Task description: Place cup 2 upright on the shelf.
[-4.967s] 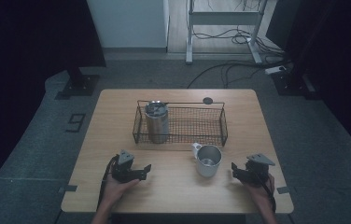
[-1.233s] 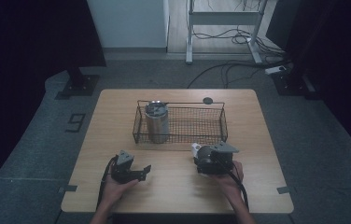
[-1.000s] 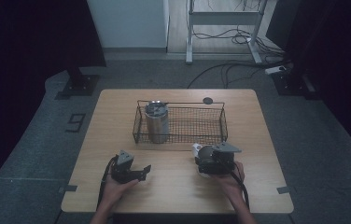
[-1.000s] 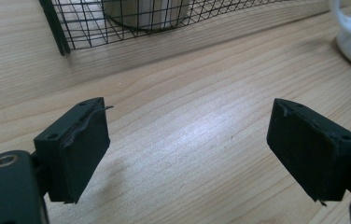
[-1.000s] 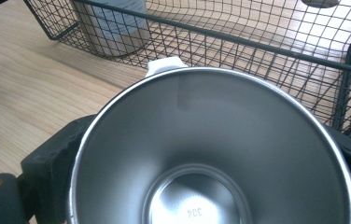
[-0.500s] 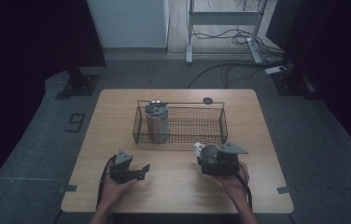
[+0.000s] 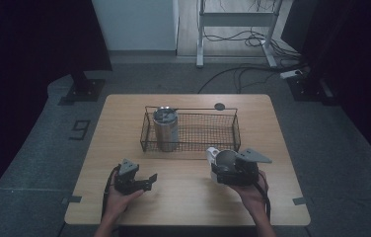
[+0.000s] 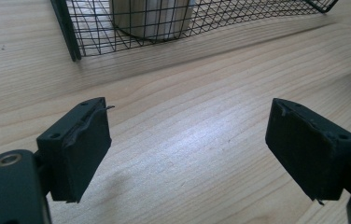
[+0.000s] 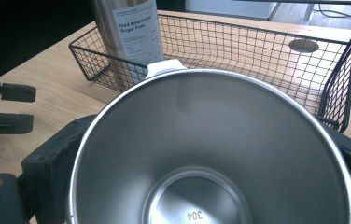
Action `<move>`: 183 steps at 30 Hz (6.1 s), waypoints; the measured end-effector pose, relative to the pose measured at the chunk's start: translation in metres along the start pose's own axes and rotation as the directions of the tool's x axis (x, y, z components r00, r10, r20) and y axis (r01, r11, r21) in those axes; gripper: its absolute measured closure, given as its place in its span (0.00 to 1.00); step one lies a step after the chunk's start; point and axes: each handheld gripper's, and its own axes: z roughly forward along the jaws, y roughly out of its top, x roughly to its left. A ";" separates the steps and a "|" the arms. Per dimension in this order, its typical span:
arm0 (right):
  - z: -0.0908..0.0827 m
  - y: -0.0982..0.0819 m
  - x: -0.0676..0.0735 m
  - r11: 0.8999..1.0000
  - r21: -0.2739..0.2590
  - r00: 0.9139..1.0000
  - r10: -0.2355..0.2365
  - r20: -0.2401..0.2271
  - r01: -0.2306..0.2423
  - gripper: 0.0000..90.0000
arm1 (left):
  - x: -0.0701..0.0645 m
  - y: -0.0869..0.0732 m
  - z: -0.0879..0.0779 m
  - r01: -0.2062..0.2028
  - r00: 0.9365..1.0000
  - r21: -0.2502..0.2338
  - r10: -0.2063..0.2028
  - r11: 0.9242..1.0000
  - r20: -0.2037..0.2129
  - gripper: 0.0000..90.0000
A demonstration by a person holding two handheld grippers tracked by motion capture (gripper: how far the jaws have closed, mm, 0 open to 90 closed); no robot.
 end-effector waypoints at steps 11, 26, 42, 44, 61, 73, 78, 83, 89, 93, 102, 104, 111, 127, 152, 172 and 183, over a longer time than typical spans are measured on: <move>-0.018 0.025 -0.004 0.999 -0.035 1.000 -0.013 0.014 0.013 0.06 | -0.001 0.000 0.001 -0.008 1.000 0.004 0.008 1.000 -0.005 0.16; -0.028 0.050 -0.001 0.998 -0.053 1.000 -0.027 0.012 0.028 0.06 | -0.004 0.000 0.000 -0.015 1.000 0.004 0.015 1.000 0.008 0.16; -0.020 0.076 0.004 0.997 -0.054 0.999 -0.051 0.014 0.051 0.06 | -0.006 0.001 -0.003 -0.021 1.000 -0.002 0.021 1.000 0.010 0.16; -0.017 0.079 0.004 0.997 -0.049 0.999 -0.051 0.012 0.051 0.06 | -0.005 0.001 -0.003 -0.021 1.000 -0.002 0.021 1.000 0.011 0.16; 0.000 0.097 0.009 0.997 -0.040 0.998 -0.064 0.011 0.064 0.06 | -0.005 0.000 -0.002 -0.021 1.000 0.001 0.020 1.000 0.008 0.16; 0.012 0.100 0.005 0.998 -0.027 0.998 -0.059 0.016 0.060 0.06 | -0.006 -0.001 0.000 -0.026 1.000 0.009 0.026 1.000 0.007 0.16; 0.016 0.101 0.003 0.998 -0.022 0.998 -0.059 0.019 0.059 0.06 | -0.006 -0.001 0.001 -0.028 1.000 0.011 0.027 1.000 0.004 0.16; 0.022 0.102 -0.001 0.999 -0.019 0.999 -0.048 0.018 0.048 0.06 | -0.008 -0.001 0.002 -0.031 1.000 0.018 0.031 0.999 0.002 0.16; 0.029 0.103 -0.005 0.999 -0.015 0.999 -0.039 0.022 0.039 0.06 | -0.008 -0.001 0.002 -0.033 0.999 0.020 0.034 0.999 -0.001 0.16; 0.033 0.104 -0.006 0.999 -0.012 0.999 -0.035 0.024 0.035 0.06 | -0.008 -0.001 0.001 -0.030 1.000 0.018 0.030 0.999 0.002 0.16; 0.044 0.109 -0.011 1.000 -0.004 0.999 -0.024 0.033 0.024 0.06 | -0.007 -0.001 0.001 -0.028 1.000 0.018 0.028 0.999 0.003 0.16; 0.046 0.110 -0.014 1.000 -0.004 0.999 -0.021 0.037 0.021 0.06 | -0.008 -0.001 0.001 -0.028 1.000 0.019 0.028 0.999 0.004 0.16; 0.052 0.114 -0.019 1.000 -0.002 0.999 -0.015 0.046 0.015 0.06 | -0.009 -0.001 0.001 -0.028 1.000 0.018 0.028 0.999 0.009 0.16; 0.074 0.125 -0.019 0.999 0.028 0.998 -0.024 0.050 0.022 0.06 | -0.009 -0.002 0.003 -0.031 0.999 0.026 0.030 0.999 0.016 0.16; 0.106 0.127 -0.030 0.998 0.063 0.997 -0.016 0.081 0.011 0.06 | -0.010 -0.001 0.002 -0.034 0.999 0.019 0.034 0.999 0.020 0.16; 0.129 0.124 -0.040 0.997 0.080 0.995 0.001 0.102 -0.010 0.06 | -0.009 -0.004 0.005 -0.036 0.999 0.031 0.035 0.999 0.017 0.16; 0.141 0.109 -0.047 0.994 0.110 0.994 0.005 0.108 -0.017 0.06 | -0.008 -0.004 0.006 -0.036 0.999 0.036 0.036 0.999 0.013 0.16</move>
